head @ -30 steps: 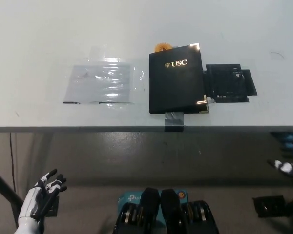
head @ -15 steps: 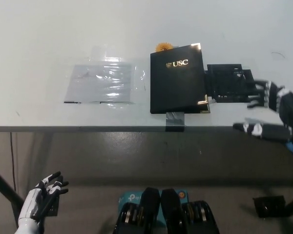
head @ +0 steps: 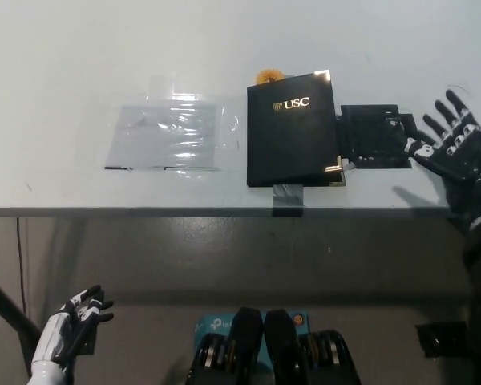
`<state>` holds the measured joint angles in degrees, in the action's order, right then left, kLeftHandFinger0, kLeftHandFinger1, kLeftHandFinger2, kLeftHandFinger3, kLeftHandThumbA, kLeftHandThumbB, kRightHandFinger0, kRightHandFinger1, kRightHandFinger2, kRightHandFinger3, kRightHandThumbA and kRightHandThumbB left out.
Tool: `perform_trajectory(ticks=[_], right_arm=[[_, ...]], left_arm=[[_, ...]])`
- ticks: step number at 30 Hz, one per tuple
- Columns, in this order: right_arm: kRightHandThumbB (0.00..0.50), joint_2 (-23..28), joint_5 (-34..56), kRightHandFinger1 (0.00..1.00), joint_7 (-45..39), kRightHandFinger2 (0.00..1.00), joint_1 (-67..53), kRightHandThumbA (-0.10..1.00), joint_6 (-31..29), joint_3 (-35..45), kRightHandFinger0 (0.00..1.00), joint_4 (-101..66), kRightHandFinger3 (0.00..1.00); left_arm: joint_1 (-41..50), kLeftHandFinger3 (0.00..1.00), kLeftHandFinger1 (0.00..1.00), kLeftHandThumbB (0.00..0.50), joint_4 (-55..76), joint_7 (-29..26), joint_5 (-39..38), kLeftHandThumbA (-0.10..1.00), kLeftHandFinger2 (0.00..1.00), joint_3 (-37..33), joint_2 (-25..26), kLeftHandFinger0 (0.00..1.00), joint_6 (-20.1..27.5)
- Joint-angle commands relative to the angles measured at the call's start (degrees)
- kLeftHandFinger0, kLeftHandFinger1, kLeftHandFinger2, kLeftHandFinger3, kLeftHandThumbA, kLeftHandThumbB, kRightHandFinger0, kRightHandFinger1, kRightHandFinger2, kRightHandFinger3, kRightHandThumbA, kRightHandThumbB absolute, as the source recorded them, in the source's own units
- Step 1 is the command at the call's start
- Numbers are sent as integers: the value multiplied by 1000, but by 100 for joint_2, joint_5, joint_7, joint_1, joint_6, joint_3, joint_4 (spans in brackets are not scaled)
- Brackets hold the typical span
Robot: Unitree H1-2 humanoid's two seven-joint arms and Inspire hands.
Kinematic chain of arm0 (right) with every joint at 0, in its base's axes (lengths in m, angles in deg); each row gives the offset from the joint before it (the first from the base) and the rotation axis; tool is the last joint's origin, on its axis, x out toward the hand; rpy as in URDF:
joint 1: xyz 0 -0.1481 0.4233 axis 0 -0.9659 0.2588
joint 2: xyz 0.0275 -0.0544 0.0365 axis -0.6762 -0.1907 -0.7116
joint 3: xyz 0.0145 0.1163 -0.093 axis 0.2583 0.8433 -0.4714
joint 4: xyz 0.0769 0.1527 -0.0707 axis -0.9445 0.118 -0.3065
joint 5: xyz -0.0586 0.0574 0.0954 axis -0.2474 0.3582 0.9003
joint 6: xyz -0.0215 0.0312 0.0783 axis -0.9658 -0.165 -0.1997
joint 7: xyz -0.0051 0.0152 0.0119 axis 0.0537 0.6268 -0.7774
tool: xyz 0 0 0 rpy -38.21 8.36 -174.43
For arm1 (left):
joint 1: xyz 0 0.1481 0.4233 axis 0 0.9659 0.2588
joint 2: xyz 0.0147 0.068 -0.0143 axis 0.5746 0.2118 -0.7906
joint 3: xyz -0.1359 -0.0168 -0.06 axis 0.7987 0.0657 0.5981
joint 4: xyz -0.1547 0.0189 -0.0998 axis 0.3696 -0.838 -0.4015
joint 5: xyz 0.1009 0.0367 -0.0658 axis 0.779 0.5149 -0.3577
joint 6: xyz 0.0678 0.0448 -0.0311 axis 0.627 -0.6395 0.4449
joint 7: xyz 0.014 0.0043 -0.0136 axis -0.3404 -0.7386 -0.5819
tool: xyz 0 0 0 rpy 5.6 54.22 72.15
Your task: The robot uses its right hand to push the cover of the diary kept in the middle of the desk towards the left to open it
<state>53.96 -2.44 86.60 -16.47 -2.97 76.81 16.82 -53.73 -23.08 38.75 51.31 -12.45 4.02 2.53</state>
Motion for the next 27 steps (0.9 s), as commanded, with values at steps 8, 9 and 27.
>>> perform_trajectory(ticks=[8, 9, 27], right_arm=[[95, -980, 553, 961, 930, 1000, 729, 1000, -428, 708, 939, 972, 1000], [96, -1057, 531, 921, 954, 982, 767, 1000, -491, 680, 902, 1084, 1000], [121, -1221, 408, 896, 1307, 931, 1695, 958, -559, 222, 842, 1973, 989]], left_arm=[[-103, 790, 726, 217, 4, -26, 29, 627, 706, -12, 82, 982, 30], [-100, 787, 725, 241, 1, -26, 11, 634, 704, 0, 75, 980, 30], [-57, 807, 715, 200, 87, -15, -8, 622, 698, -42, 56, 973, -46]])
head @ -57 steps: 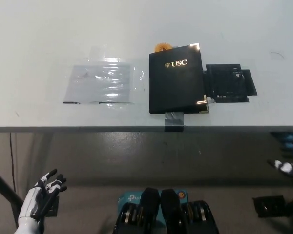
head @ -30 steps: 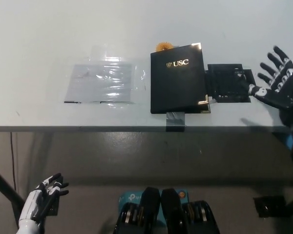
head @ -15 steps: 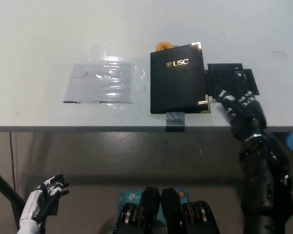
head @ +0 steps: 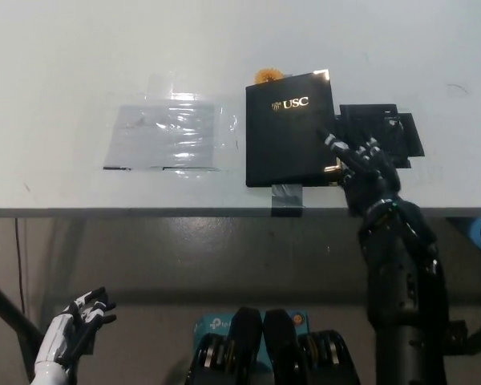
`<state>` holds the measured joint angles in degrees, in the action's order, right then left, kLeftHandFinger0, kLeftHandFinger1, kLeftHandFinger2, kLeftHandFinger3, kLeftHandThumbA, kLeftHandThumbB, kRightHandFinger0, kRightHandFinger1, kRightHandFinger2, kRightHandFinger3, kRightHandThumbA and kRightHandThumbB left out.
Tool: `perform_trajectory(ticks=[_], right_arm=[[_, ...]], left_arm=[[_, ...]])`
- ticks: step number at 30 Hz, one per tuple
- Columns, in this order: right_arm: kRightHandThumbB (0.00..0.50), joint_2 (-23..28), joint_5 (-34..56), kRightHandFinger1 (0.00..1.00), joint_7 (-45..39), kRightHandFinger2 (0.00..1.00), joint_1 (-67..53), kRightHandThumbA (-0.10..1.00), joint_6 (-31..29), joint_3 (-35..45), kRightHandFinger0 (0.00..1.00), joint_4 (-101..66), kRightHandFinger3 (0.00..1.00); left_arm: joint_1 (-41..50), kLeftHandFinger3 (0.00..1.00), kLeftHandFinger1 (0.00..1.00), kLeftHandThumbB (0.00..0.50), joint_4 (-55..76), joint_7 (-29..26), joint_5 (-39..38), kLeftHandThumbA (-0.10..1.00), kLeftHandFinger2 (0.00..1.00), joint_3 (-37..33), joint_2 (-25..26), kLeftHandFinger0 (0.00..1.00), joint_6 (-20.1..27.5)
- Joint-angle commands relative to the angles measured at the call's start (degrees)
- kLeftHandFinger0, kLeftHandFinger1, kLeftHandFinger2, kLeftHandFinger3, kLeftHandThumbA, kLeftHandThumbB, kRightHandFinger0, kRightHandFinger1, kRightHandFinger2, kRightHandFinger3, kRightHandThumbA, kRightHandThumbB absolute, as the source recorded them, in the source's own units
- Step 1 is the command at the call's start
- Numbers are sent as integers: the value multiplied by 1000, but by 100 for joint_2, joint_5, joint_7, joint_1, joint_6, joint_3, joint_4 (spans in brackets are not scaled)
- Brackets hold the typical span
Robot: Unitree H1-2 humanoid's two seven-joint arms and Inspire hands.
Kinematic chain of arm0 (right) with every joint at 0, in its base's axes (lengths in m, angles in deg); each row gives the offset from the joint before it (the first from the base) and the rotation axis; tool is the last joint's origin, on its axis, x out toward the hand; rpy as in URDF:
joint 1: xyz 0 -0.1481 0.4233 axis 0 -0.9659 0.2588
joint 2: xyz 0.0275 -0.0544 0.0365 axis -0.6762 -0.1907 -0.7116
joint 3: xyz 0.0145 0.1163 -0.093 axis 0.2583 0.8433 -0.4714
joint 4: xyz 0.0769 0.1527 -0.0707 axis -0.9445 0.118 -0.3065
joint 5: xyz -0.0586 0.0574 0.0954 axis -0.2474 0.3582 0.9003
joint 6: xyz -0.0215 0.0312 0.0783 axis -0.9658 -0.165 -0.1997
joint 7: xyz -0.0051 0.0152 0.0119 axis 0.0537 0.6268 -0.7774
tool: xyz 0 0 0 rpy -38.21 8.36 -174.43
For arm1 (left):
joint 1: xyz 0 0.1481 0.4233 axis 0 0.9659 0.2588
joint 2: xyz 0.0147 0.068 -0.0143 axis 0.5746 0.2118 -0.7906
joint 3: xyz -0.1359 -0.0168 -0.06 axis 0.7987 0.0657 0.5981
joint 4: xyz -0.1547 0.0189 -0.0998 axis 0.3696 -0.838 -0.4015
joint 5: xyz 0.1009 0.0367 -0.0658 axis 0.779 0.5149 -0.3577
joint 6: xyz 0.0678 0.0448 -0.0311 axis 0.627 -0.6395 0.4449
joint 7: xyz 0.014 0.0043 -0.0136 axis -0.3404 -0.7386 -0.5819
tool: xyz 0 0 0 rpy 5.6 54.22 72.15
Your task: The robot uses its right hand to push the cover of the diary kept in the middle of the desk towards the left to open it
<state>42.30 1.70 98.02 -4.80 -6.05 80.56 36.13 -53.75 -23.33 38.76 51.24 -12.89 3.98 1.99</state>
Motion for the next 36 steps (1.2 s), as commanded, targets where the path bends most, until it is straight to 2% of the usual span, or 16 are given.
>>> perform_trajectory(ticks=[1, 4, 8, 11, 19, 21, 23, 25, 29, 31, 32, 34, 35, 36], right_arm=[[121, -68, 2, 898, 173, 932, 549, 958, -256, -173, 844, 47, 989], [109, -130, 25, 914, 194, 950, 625, 969, -254, -237, 870, 128, 1000], [116, -267, 26, 861, 262, 900, 696, 949, -319, -321, 803, 261, 1000], [107, -421, 93, 901, 259, 931, 721, 945, -347, -353, 838, 384, 1000], [84, -865, 43, 863, 356, 895, 418, 974, -521, -493, 801, 424, 979], [99, -959, 239, 875, 409, 900, 267, 973, -723, -697, 833, 547, 983], [94, -959, 282, 878, 443, 909, 182, 984, -806, -820, 833, 564, 986], [113, -959, 523, 888, 474, 926, -14, 977, -983, -1205, 844, 621, 1000], [129, -959, 370, 879, 460, 938, -70, 988, -1095, -1560, 830, 659, 1000], [138, -959, -232, 856, 383, 917, 3, 1000, -1026, -1825, 795, 632, 998], [137, -908, -499, 846, 338, 904, 23, 1000, -1043, -1966, 792, 641, 981], [147, -796, -633, 856, 225, 906, 95, 1000, -1031, -2152, 806, 665, 977], [128, -717, -714, 879, 132, 936, 120, 1000, -1047, -2271, 822, 680, 1000], [147, -583, -889, 863, 40, 925, 204, 1000, -1052, -2460, 800, 753, 1000]], left_arm=[[-59, 803, 712, 208, 93, -14, 8, 625, 694, -4, 68, 973, 26], [-54, 799, 724, 213, 124, -32, 16, 619, 707, -1, 57, 984, -26], [-79, 789, 709, 213, 138, -49, -7, 602, 705, 16, 21, 957, -30], [-83, 780, 699, 212, 130, -46, 27, 608, 689, -23, 17, 943, -6], [-143, 838, 715, 215, 118, -27, 98, 625, 695, -137, 62, 958, -28], [-163, 860, 720, 187, 121, 12, 60, 621, 692, -153, 83, 969, -14], [-189, 849, 717, 184, 124, 13, 89, 622, 686, -201, 88, 965, -21], [-199, 842, 720, 182, 112, 16, 97, 611, 684, -235, 84, 959, -23], [-203, 853, 742, 182, 162, -13, 91, 595, 706, -251, 49, 967, -126], [-217, 848, 723, 185, 149, -10, 32, 577, 681, -233, 11, 961, -113], [-241, 852, 722, 168, 134, -6, 63, 576, 683, -267, 16, 956, -109], [-266, 856, 716, 182, 132, -9, 91, 587, 680, -301, 16, 950, -126], [-271, 862, 716, 179, 132, 1, 91, 593, 684, -312, 25, 951, -120], [-269, 864, 715, 180, 141, 16, 97, 595, 685, -329, 46, 952, -111]])
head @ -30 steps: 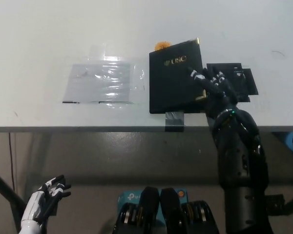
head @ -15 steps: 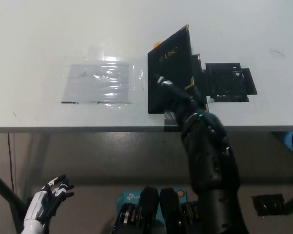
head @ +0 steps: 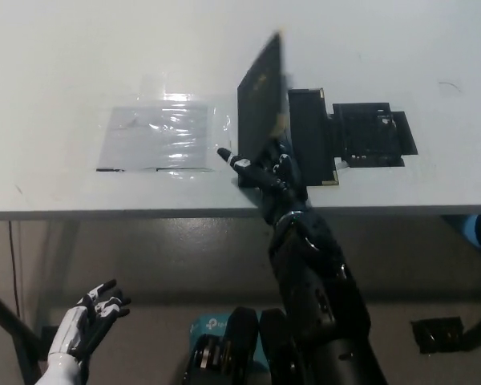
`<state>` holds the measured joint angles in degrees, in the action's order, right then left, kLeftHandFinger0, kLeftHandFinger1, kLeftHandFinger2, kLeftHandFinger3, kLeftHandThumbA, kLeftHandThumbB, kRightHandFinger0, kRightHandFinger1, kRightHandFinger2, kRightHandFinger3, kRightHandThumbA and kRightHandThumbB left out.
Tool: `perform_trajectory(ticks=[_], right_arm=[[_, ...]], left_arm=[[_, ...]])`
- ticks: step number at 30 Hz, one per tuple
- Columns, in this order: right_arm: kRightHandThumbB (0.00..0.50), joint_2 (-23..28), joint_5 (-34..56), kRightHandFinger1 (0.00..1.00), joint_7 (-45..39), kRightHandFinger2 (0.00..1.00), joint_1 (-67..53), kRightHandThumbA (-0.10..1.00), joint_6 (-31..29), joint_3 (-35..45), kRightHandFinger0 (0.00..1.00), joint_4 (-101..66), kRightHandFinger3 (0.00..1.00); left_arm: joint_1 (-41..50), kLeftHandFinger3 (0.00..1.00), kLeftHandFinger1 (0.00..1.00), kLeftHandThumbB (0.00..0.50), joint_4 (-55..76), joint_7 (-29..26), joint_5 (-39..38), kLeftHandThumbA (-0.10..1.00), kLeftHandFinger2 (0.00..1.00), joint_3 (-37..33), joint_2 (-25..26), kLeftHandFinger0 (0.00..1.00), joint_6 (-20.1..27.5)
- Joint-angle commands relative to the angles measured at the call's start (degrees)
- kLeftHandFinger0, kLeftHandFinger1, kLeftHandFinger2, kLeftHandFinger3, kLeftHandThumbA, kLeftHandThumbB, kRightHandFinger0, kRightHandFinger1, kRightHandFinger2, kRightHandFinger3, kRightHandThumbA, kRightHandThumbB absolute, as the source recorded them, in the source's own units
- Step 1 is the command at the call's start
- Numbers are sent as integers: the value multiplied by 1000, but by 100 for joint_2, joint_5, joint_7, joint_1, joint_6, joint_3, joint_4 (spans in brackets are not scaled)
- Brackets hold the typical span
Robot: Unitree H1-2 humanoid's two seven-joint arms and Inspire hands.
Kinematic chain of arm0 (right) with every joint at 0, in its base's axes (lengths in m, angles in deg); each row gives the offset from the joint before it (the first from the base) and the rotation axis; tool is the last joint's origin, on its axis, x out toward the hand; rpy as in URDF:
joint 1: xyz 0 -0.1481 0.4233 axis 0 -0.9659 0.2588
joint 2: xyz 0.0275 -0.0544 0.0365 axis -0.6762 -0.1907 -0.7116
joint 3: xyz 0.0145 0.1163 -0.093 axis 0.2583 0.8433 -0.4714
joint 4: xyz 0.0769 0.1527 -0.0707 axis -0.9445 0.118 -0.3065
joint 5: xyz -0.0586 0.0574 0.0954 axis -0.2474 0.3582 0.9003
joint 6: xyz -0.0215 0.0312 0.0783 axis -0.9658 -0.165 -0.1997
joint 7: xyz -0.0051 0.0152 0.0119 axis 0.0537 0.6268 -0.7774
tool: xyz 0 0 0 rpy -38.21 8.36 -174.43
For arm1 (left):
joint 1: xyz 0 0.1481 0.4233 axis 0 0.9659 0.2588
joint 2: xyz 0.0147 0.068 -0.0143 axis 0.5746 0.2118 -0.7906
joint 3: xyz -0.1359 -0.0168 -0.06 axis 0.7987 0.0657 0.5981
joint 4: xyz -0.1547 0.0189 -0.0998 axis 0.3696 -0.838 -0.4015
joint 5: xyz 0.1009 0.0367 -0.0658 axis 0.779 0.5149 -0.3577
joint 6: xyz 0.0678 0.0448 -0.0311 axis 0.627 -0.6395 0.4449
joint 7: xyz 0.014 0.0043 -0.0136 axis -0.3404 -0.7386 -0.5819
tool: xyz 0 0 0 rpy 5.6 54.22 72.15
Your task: The robot uses its right hand to push the cover of the diary kept in the middle of the desk towards the left to open it
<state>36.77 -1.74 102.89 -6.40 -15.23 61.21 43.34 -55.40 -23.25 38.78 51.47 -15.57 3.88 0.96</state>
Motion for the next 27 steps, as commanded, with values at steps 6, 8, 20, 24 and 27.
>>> perform_trajectory(ticks=[6, 8, 20, 24, 27], right_arm=[[185, 472, -969, 851, -518, 893, 796, 974, -279, -1035, 811, 548, 986], [173, 625, -1245, 859, -496, 877, 1050, 939, -307, -1273, 812, 765, 960], [256, 1518, -3253, 558, -1120, 682, 1641, 1000, -749, -3881, 383, 1274, 1000], [260, 1355, -3359, 504, -1089, 646, 1682, 1000, -637, -4215, 327, 1603, 1000], [303, 1191, -3565, 676, -1026, 809, 1639, 1000, -697, -4462, 503, 1712, 1000]], left_arm=[[-136, 865, 749, 213, 138, 64, 93, 609, 718, -150, 147, 989, -65], [-165, 857, 740, 213, 98, 56, 100, 596, 706, -166, 168, 977, -30], [-291, 809, 724, 243, 127, 68, 148, 563, 690, -232, 225, 968, -30], [-336, 794, 707, 196, 133, 99, 213, 551, 694, -325, 269, 947, -55], [-408, 770, 695, 164, 150, 82, 228, 529, 677, -387, 227, 950, -151]])
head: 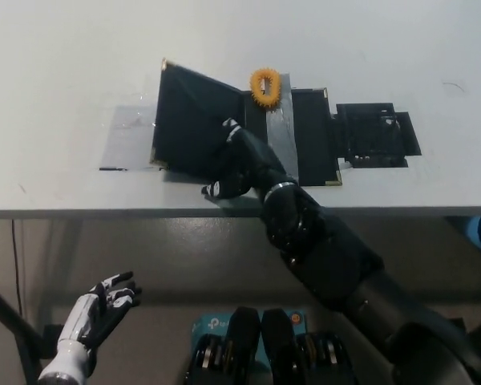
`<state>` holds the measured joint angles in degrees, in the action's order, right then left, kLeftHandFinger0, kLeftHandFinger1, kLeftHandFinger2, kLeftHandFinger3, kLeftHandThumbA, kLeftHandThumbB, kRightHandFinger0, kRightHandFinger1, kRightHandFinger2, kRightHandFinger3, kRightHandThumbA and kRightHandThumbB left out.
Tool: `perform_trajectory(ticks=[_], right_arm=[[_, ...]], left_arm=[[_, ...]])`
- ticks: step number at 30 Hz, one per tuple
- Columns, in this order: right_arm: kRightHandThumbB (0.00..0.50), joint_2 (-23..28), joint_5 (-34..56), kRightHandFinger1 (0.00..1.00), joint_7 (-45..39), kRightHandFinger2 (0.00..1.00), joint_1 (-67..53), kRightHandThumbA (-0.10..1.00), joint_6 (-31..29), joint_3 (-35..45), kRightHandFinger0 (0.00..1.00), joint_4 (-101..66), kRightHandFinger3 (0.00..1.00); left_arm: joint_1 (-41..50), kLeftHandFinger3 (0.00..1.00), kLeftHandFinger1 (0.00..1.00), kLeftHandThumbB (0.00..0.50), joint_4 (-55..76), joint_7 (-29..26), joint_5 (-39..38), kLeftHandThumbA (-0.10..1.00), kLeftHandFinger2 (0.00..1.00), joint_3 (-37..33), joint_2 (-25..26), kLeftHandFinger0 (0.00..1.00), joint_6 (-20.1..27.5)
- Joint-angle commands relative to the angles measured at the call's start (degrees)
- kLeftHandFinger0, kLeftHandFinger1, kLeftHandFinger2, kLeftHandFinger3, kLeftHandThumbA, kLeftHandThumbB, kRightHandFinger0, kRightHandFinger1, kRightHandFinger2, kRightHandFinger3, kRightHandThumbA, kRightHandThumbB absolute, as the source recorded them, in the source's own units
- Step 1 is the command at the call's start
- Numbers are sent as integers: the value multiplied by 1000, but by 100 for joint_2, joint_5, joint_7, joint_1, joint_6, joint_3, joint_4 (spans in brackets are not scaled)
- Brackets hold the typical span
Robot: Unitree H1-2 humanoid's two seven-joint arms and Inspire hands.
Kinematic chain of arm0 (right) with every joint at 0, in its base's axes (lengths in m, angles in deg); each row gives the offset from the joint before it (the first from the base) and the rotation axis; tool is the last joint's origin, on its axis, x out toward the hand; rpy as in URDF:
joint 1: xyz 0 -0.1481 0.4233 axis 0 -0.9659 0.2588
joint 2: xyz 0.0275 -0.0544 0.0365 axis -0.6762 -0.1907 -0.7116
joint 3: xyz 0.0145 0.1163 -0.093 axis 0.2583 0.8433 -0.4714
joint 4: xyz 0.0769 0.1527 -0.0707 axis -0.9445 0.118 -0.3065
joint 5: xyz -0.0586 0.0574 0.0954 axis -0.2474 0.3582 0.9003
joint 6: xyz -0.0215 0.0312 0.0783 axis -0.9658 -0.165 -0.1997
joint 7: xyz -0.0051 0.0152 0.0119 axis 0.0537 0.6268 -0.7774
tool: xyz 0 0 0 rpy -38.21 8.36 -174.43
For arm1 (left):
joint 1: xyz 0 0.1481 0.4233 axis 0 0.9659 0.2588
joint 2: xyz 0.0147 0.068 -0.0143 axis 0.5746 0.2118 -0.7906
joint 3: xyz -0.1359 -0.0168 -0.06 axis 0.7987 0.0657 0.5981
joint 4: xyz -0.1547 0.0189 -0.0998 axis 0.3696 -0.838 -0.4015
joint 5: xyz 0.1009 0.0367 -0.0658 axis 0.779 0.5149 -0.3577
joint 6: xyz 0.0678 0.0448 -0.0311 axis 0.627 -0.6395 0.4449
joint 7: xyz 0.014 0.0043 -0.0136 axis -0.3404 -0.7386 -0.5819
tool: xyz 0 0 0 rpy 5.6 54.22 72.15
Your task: The robot uses its right hand to push the cover of the diary kept in the middle of the desk towards the left to open it
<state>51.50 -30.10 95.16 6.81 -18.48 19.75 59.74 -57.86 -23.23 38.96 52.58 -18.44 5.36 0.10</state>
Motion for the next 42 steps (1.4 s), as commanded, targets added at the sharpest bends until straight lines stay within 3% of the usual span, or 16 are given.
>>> perform_trajectory(ticks=[1, 5, 11, 13, 14, 16, 17, 18, 19, 21, 23, 24, 26, 27, 28, 42], right_arm=[[301, -281, -741, 750, -289, 858, 276, 1000, -299, -337, 572, 27, 1000], [309, -485, -952, 617, -288, 759, 67, 1000, -267, -483, 439, 190, 1000], [297, -665, -1249, 921, -143, 1000, -299, 1000, -541, -569, 792, 608, 1000], [318, -677, -1245, 708, -132, 822, -392, 1000, -580, -468, 556, 647, 1000], [314, -651, -1225, 332, -200, 407, -406, 1000, -491, -410, 220, 557, 1000], [308, -628, -1205, 328, -310, 503, -391, 1000, -386, -316, 153, 455, 1000], [309, -573, -1211, 691, -362, 772, -372, 1000, -384, -275, 478, 391, 1000], [296, -535, -1195, 735, -419, 824, -340, 1000, -352, -225, 561, 330, 1000], [285, -483, -1173, 387, -506, 522, -277, 1000, -275, -143, 236, 239, 1000], [252, -291, -1050, 694, -641, 790, -226, 1000, -134, 95, 531, -138, 1000], [165, -198, -789, 277, -761, 339, -205, 1000, -101, 490, 164, -465, 866], [184, -137, -626, 227, -793, 364, -204, 1000, -115, 737, 39, -689, 693], [171, -111, -529, 356, -939, 455, -178, 1000, 69, 1001, 139, -929, 621], [205, -58, -255, 826, -984, 809, -133, 1000, 497, 1456, 657, -1343, 773], [224, -41, 114, 1000, -1103, 1000, -89, 1000, 731, 1906, 1000, -1634, 1000], [191, 564, 4153, 1000, -363, 1000, -209, 1000, 1616, 3897, 1000, -4016, 1000]], left_arm=[[-183, 762, 691, 162, 141, 64, 127, 520, 668, -135, 58, 948, -83], [-193, 733, 668, 167, 112, 83, 113, 502, 657, -202, 17, 919, -13], [-171, 757, 680, 182, 98, 136, 121, 552, 685, -317, 54, 912, 54], [-110, 730, 668, 206, 97, 116, 111, 541, 673, -293, 40, 903, 79], [-107, 734, 672, 213, 113, 123, 113, 540, 679, -299, 45, 907, 61], [-69, 747, 676, 204, 169, 127, 96, 537, 688, -272, 59, 904, 48], [-65, 747, 678, 212, 181, 118, 100, 537, 691, -265, 58, 906, 18], [-58, 746, 682, 207, 184, 127, 76, 532, 696, -244, 62, 911, 35], [-52, 743, 682, 201, 194, 123, 44, 526, 695, -205, 59, 915, 30], [-47, 737, 677, 166, 202, 112, 55, 496, 686, -183, 59, 923, 33], [-26, 748, 697, 185, 187, 68, 67, 504, 695, -125, 46, 956, 24], [-11, 751, 704, 188, 168, 53, 84, 507, 700, -105, 53, 966, 39], [-3, 770, 699, 173, 189, 38, 70, 504, 703, -62, 31, 970, 31], [-5, 780, 696, 166, 145, 54, 60, 504, 701, -49, 43, 976, 99], [-1, 798, 692, 155, 132, 29, 112, 518, 699, -60, 51, 980, 123], [101, 813, 708, 121, 136, 4, 35, 521, 662, 135, 10, 993, 137]])
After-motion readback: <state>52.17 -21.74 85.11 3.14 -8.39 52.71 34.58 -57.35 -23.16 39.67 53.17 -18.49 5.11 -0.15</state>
